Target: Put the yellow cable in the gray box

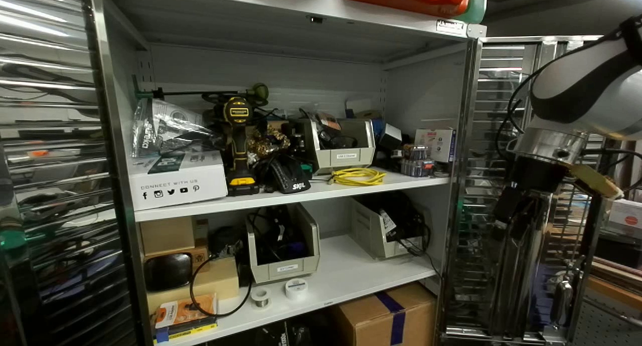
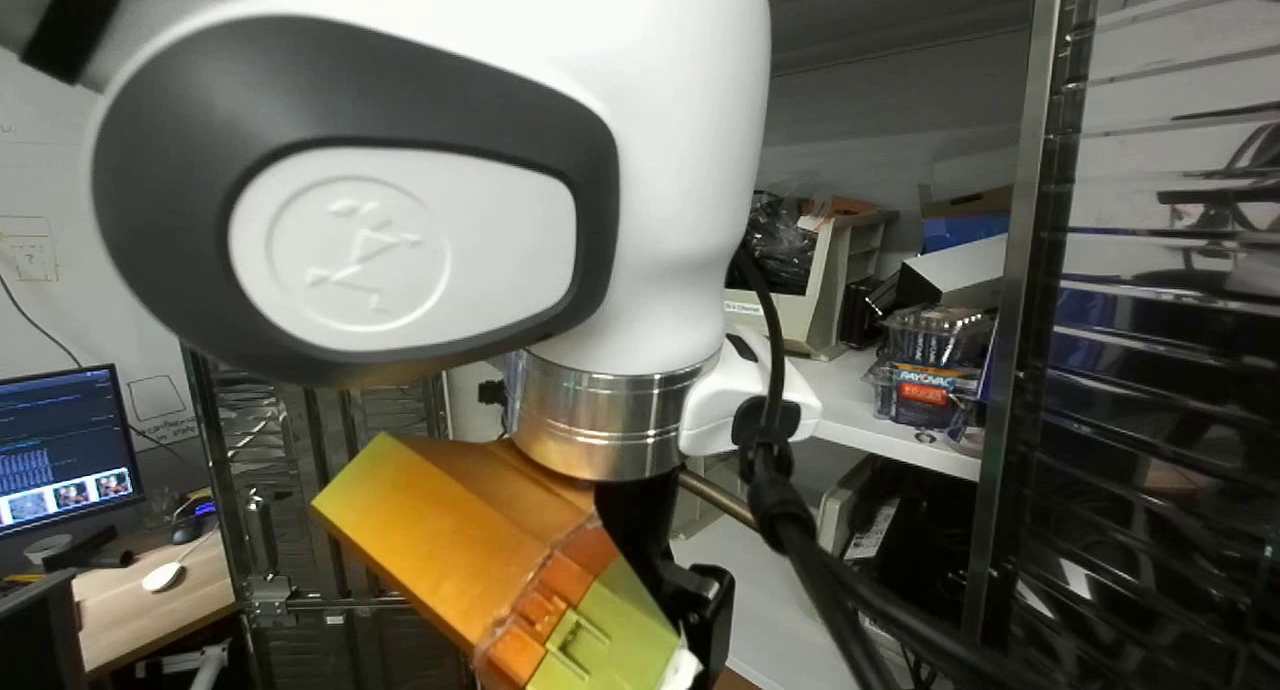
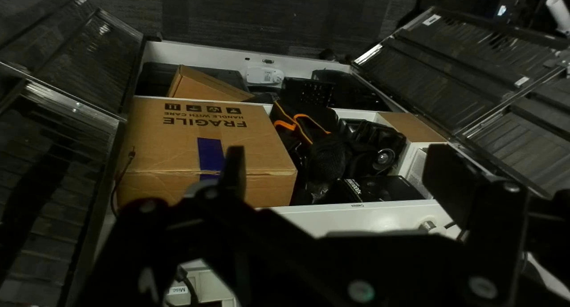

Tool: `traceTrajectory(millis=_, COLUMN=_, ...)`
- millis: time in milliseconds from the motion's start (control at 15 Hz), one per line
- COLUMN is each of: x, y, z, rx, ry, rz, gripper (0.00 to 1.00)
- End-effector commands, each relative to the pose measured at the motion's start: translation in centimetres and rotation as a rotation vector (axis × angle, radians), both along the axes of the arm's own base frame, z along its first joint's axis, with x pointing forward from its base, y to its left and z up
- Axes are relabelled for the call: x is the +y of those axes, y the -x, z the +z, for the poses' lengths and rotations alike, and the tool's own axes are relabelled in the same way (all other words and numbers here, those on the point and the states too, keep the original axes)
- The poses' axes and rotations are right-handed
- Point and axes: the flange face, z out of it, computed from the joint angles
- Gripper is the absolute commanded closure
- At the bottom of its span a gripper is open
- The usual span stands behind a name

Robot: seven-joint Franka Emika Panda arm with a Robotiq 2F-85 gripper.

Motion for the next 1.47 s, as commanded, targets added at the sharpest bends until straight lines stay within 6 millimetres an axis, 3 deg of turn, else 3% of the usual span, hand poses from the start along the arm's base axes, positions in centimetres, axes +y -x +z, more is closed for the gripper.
traceTrajectory(millis=0, x=1.3, y=-3.7, z=0.7, rx=-0.009, ry=0.006, rz=-0.086, gripper=0.00)
traceTrajectory(millis=267, x=3.2, y=-9.0, z=2.7, rx=-0.010, ry=0.050, rz=-0.201, gripper=0.00)
traceTrajectory(millis=733, x=5.0, y=-17.8, z=8.8, rx=-0.086, ry=0.057, rz=-0.366, gripper=0.00)
traceTrajectory(millis=933, x=5.9, y=-21.0, z=10.5, rx=-0.128, ry=0.051, rz=-0.402, gripper=0.00)
traceTrajectory(millis=1200, x=7.6, y=-25.0, z=10.7, rx=-0.141, ry=0.058, rz=-0.417, gripper=0.00)
traceTrajectory(millis=1400, x=8.1, y=-27.1, z=9.7, rx=-0.121, ry=0.087, rz=-0.428, gripper=0.00)
